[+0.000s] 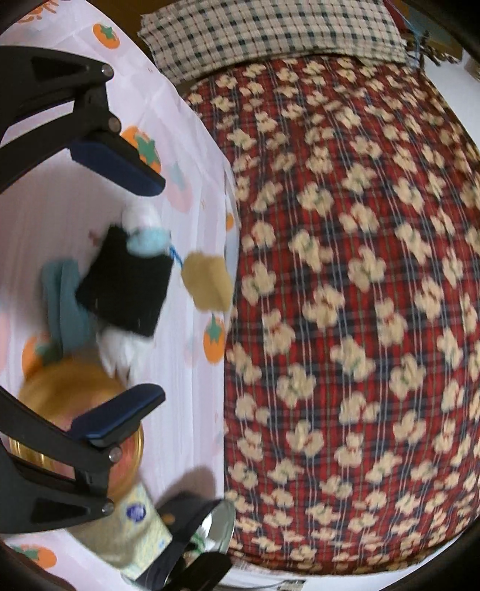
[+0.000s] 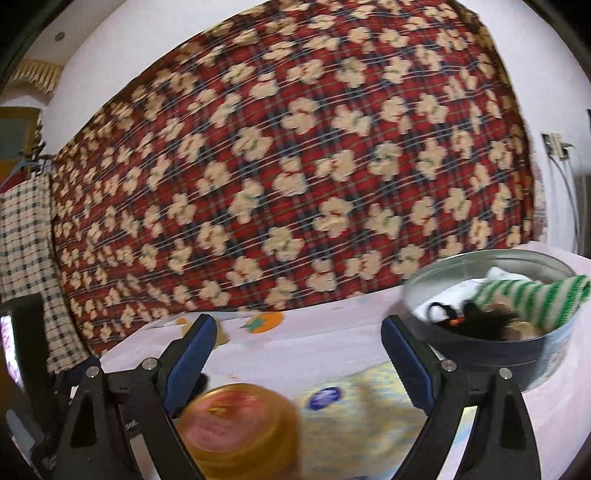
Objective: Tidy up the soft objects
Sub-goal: 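Grasp the light blue plush toy with the left tool while the right tool reaches the black fuzzy mitt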
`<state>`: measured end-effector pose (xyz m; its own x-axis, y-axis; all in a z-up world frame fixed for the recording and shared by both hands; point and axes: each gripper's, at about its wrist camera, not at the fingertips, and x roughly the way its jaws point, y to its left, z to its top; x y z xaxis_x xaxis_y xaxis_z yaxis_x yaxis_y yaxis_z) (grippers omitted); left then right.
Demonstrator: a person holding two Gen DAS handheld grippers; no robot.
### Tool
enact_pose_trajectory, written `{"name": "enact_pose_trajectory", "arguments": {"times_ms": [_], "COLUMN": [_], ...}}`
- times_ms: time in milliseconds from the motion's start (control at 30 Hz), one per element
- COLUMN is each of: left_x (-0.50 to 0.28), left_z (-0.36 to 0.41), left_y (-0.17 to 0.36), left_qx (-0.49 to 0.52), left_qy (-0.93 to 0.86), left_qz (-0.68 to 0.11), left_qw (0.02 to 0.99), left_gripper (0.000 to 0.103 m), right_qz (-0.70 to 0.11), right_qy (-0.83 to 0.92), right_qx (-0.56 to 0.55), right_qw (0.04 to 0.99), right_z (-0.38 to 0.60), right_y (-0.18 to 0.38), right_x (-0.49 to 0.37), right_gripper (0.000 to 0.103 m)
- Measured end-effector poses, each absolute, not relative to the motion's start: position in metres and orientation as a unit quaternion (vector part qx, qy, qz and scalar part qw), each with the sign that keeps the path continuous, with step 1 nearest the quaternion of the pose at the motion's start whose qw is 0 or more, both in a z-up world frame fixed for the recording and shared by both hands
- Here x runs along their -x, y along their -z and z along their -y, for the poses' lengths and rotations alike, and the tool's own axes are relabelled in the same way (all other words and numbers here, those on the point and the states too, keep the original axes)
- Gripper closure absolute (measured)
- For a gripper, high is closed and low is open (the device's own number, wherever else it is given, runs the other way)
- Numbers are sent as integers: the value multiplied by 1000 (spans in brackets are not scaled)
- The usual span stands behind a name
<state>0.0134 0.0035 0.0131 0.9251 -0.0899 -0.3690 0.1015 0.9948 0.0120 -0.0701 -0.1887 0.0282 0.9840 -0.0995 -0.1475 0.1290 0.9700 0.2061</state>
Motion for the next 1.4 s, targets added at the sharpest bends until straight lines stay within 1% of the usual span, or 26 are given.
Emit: {"name": "enact_pose_trajectory", "arguments": {"times_ms": [200,367,467,533,600,667,700,767,867,933,1300,1400], "left_x": [-45,-67,-76,-84,-93,-105,-113,-125,-132,-131,-128,-128], "left_z": [-42,-72,-77,-73,-63,-58,-56,-61,-78,-86,-85,-89], "left_y": [-5,2,4,4,5,7,10,17,25,29,37,38], "left_qx": [14,64,78,65,35,22,25,43,97,124,133,146], "left_qy": [47,53,58,59,54,59,63,69,87,94,122,129], "left_qz": [-228,-262,-271,-274,-278,-299,-315,-346,-368,-372,-395,-394], "left_qw": [972,962,958,958,958,952,947,935,920,915,901,898], "left_gripper": [0,0,1,2,10,29,34,60,75,79,78,80], "right_qz": [-88,-117,-136,-137,-133,-132,-133,-137,-140,-141,-145,-144], "right_qy": [36,26,20,17,13,11,10,7,5,3,14,17], "right_qx": [-104,-97,-91,-92,-96,-99,-100,-100,-99,-95,-108,-111], "right_qw": [990,988,986,986,986,986,986,986,985,985,983,983], "right_z": [157,139,134,135,136,137,137,137,137,135,138,141], "right_y": [-25,-21,-18,-17,-17,-18,-17,-17,-17,-17,-16,-16], "right_x": [53,37,30,30,31,32,31,30,29,28,27,28], "right_gripper": [11,11,11,11,11,11,11,11,11,11,11,11]}}
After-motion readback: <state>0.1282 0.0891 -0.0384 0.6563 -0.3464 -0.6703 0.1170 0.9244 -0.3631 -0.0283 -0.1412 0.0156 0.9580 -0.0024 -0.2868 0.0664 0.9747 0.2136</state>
